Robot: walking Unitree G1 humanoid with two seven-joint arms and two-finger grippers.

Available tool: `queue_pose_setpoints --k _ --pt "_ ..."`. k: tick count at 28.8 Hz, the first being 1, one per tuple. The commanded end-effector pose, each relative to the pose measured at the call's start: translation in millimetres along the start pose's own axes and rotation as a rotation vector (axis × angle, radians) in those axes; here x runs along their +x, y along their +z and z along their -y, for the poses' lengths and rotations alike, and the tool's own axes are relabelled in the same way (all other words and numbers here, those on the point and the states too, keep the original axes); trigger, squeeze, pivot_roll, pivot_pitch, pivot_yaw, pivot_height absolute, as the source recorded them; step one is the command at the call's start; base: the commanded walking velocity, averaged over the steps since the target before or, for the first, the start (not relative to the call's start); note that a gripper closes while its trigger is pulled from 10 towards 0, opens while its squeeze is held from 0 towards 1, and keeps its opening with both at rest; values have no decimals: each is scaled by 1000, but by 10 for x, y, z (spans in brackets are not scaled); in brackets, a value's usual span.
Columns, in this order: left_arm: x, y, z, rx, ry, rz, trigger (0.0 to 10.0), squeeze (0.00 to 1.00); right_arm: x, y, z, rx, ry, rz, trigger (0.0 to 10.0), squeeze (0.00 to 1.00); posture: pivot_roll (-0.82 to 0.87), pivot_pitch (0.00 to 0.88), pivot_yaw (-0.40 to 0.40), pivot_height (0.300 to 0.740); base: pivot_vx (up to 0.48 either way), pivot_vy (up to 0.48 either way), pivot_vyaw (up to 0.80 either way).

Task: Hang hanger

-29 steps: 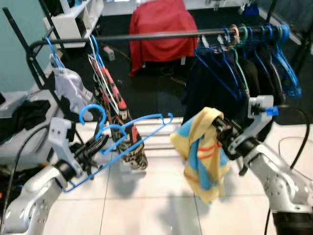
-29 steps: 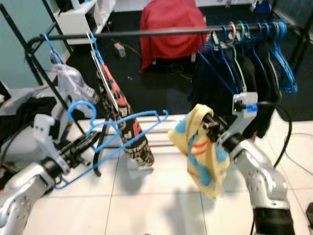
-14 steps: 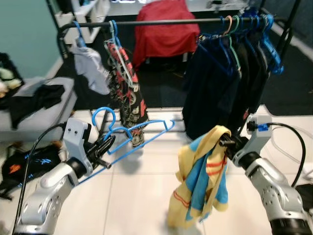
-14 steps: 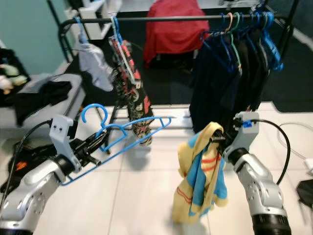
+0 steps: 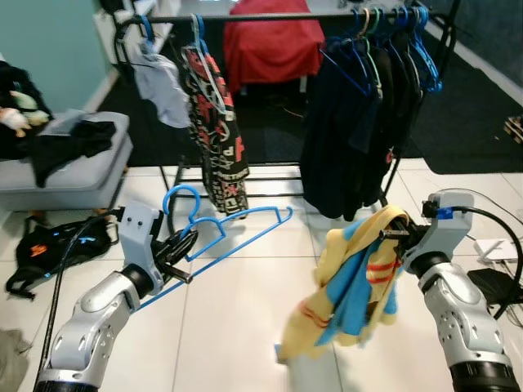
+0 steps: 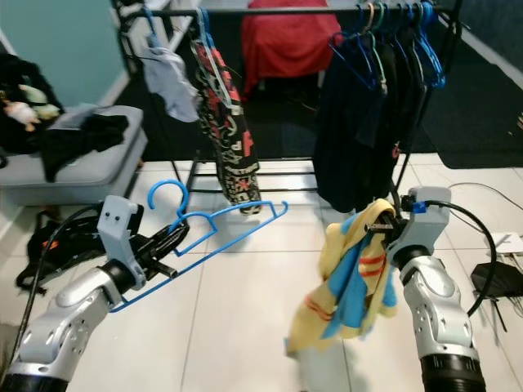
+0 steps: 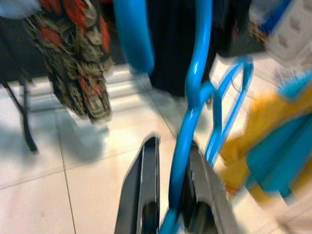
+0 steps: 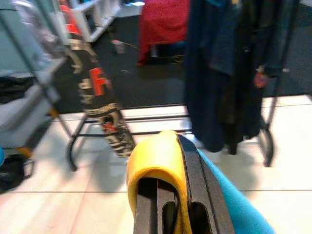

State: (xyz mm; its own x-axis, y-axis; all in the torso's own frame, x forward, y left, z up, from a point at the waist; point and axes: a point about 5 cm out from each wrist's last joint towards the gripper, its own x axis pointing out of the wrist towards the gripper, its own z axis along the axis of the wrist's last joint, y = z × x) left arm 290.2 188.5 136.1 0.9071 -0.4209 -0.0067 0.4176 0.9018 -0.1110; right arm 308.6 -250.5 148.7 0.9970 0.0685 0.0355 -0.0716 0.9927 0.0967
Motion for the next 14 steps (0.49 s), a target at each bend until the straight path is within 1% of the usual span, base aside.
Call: queue_pose_setpoints --k 1,2,4,7,8,9,10,12,13,14 --pt "35 -10 -31 -17 21 12 10000 0 1 -17 -12 104 59 -1 10000 0 -29 113 44 740 0 0 488" --pt "35 -10 -31 -17 21 12 10000 0 1 -17 -12 104 59 -1 10000 0 -29 113 44 740 0 0 488" --pt "81 -25 -41 -50 27 25 10000 0 -3 -8 -42 167 113 30 10000 0 -12 119 42 740 0 0 759" --pt "122 -10 -66 -62 44 41 10000 0 7 2 -48 171 123 40 10000 0 -2 125 40 740 0 0 738" --pt "168 11 -89 -54 63 51 10000 0 23 5 -55 168 130 43 10000 0 4 128 39 740 0 0 731" --pt "168 11 -89 -54 63 51 10000 0 23 5 -55 168 130 43 10000 0 4 128 39 740 0 0 731" --pt "205 17 -114 -43 84 48 10000 0 38 6 -61 166 132 45 10000 0 5 128 42 740 0 0 725" --pt "205 17 -114 -43 84 48 10000 0 38 6 -61 166 132 45 10000 0 5 128 42 740 0 0 725" --pt "223 17 -147 -29 110 45 10000 0 53 1 -72 159 132 49 10000 0 1 127 52 740 0 0 725" --pt "223 17 -147 -29 110 45 10000 0 53 1 -72 159 132 49 10000 0 1 127 52 740 0 0 725"
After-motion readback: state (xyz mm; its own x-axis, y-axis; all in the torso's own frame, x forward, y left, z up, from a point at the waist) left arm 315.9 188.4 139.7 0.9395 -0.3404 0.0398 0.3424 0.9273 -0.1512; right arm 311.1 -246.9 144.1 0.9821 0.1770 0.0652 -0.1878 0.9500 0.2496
